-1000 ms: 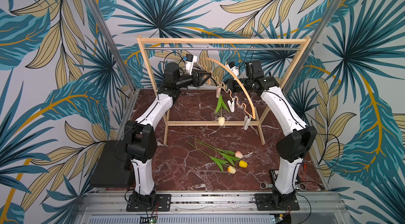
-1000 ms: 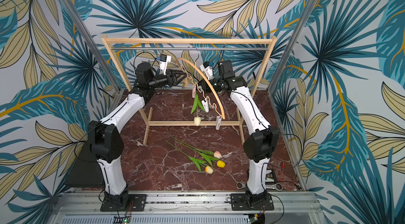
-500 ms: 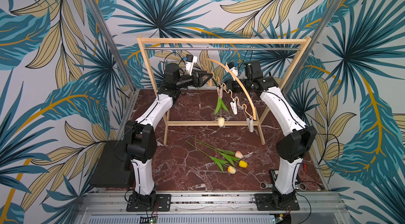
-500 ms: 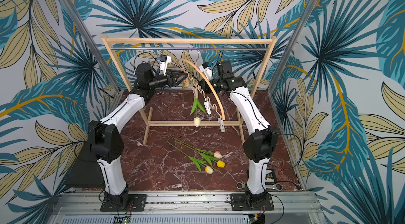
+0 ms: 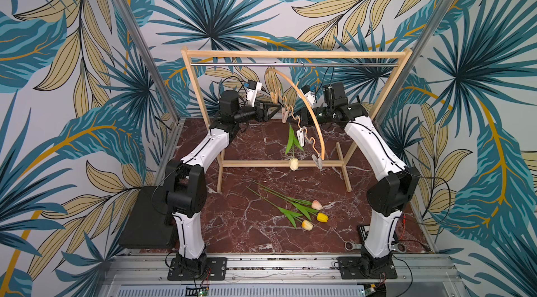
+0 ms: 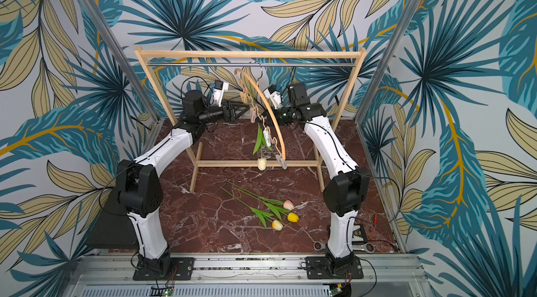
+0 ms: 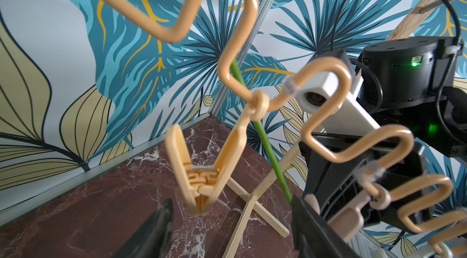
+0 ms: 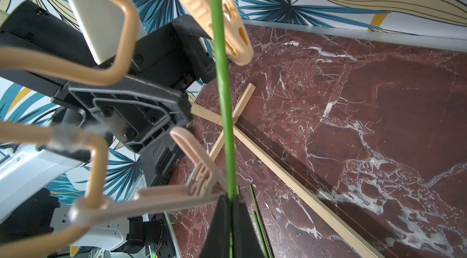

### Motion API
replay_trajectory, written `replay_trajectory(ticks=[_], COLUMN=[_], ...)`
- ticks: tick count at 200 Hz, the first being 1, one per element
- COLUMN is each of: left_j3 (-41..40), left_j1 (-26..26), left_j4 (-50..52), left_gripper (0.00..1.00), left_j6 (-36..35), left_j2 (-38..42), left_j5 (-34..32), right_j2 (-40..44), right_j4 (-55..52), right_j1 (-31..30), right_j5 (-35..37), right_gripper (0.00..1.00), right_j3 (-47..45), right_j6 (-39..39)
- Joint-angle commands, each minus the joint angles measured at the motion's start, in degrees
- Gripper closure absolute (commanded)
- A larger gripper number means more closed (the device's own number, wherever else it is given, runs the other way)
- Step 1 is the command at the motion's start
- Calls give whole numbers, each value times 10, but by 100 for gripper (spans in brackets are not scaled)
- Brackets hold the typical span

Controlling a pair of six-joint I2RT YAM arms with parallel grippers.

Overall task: Dry the flowers on a clothes hanger
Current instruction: Open the clamp at the hanger.

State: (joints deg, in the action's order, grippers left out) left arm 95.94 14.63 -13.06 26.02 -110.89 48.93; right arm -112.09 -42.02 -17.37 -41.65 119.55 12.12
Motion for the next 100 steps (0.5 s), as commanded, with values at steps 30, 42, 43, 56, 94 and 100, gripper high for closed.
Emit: replay_trajectory(ticks=[30,42,43,56,94,100], left_j3=[62,69,69,79,93,96], left_j1=[9,9,10,10,18,19], left_j4=[21,21,21,25,37,38], left_gripper=[27,28,28,30,33,34], left_j6=[-35,-36,-37,-38,-46,-46], left_j2=[-3,-7,-8,-13,-26,-27], left_j5=[-23,-28,-28,-26,-19,-19], right_j2=[28,29,29,29,34,35], right_j4=[-2,-4,-4,-8,-13,-14], right_j1=[-8,-9,-9,-10,-13,-14], right_j5=[-11,-11,-11,-11,-12,-12], right_gripper=[99,99,99,99,99,99], right_j3=[-10,-10,-10,-10,-10,-10], right_j6=[-11,-12,-12,-14,-17,-17])
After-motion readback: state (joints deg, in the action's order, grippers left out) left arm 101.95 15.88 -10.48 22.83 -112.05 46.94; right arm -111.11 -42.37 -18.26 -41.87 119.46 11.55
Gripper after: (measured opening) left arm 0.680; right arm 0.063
